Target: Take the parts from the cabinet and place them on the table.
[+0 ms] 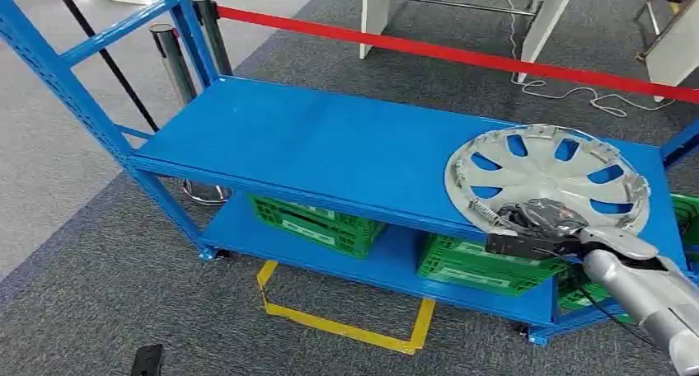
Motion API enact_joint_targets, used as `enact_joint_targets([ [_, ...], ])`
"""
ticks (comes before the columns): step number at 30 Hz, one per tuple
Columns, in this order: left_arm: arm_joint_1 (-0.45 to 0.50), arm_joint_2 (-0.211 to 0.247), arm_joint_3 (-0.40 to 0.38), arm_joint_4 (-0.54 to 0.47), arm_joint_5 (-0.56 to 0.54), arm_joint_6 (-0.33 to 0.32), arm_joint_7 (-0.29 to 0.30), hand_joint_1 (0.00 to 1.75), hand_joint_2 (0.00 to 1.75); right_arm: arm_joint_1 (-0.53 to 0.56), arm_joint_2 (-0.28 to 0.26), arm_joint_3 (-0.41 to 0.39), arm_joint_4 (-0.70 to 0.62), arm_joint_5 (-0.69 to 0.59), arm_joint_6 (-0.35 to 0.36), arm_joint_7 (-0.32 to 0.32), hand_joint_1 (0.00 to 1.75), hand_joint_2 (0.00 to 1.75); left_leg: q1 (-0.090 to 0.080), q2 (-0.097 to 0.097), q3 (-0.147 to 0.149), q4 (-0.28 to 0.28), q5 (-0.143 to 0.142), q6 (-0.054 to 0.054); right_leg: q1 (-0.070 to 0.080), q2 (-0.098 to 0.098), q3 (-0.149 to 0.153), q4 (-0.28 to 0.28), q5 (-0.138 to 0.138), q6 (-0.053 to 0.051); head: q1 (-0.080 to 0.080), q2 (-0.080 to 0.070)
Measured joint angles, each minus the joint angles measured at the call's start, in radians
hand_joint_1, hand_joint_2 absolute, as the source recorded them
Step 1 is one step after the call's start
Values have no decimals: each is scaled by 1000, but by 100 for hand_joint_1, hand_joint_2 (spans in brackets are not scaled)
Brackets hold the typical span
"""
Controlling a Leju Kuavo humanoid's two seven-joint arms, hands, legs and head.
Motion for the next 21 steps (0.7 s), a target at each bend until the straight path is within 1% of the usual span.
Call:
enact_joint_targets([
  [2, 2, 0, 1, 0, 3, 22, -41, 0, 175, 14, -10, 2, -7, -2, -34, 1, 175, 175, 0, -1, 0, 0, 0, 0, 0, -1, 0, 0, 0, 0, 0, 0],
  [3, 3, 0, 1, 0, 6, 22, -67, 0, 0, 23, -15, 2, -16, -5, -51, 5, 175, 175, 0, 0, 0, 0, 0, 0, 0, -1, 0, 0, 0, 0, 0, 0],
  [5, 5, 2, 2, 0, 21, 8, -128, 0, 0, 63, -35, -8, -55, -49, -95, 2, 175, 175, 0, -2, 0, 0, 0, 0, 0, -3, 1, -1, 0, 0, 0, 0],
  [6, 6, 2, 3, 0, 30, -7, -167, 0, 0, 97, -51, -30, -97, -88, -124, -7, 175, 175, 0, -5, -1, 0, 0, 0, 0, -5, 2, -1, 0, 0, 1, 0],
  [7, 8, 2, 5, 0, 37, -19, -190, 0, 0, 132, -62, -52, -135, -114, -143, -11, 175, 175, 0, -5, -3, 0, 0, 0, 0, -5, 12, -1, 0, 0, 0, 0],
  [8, 10, 3, 6, 0, 41, -29, -207, 0, 0, 168, -73, -79, -183, -140, -156, -12, 175, 175, 0, -5, -4, 0, 0, 0, 0, -6, 12, -1, 0, 0, 0, 0],
  [10, 15, 5, 7, 0, 45, -39, -217, 0, 0, 241, -98, -133, -278, -173, -154, -12, 175, 175, -1, -5, -4, 0, 0, 0, 0, -5, 12, -1, 0, 1, 0, 0],
  [12, 16, 5, 8, 0, 47, -47, -223, 0, 0, 301, -111, -183, -361, -193, -155, -18, 175, 175, -1, -5, -6, 0, 0, 0, 0, -5, 10, -1, 0, 1, 0, 0],
  [16, 18, 6, 9, 0, 46, -62, -227, 0, 0, 405, -139, -309, -527, -224, -147, -44, 175, 175, -1, -5, -9, 0, 0, 0, 0, -6, 7, -1, 0, 1, -1, 0],
  [21, 21, 4, 10, 0, 35, -48, -225, 0, 0, 500, -191, -467, -738, -235, -80, -58, 175, 175, -1, -5, -9, 0, 0, 0, 0, -6, 6, -1, 0, 1, 0, 0],
])
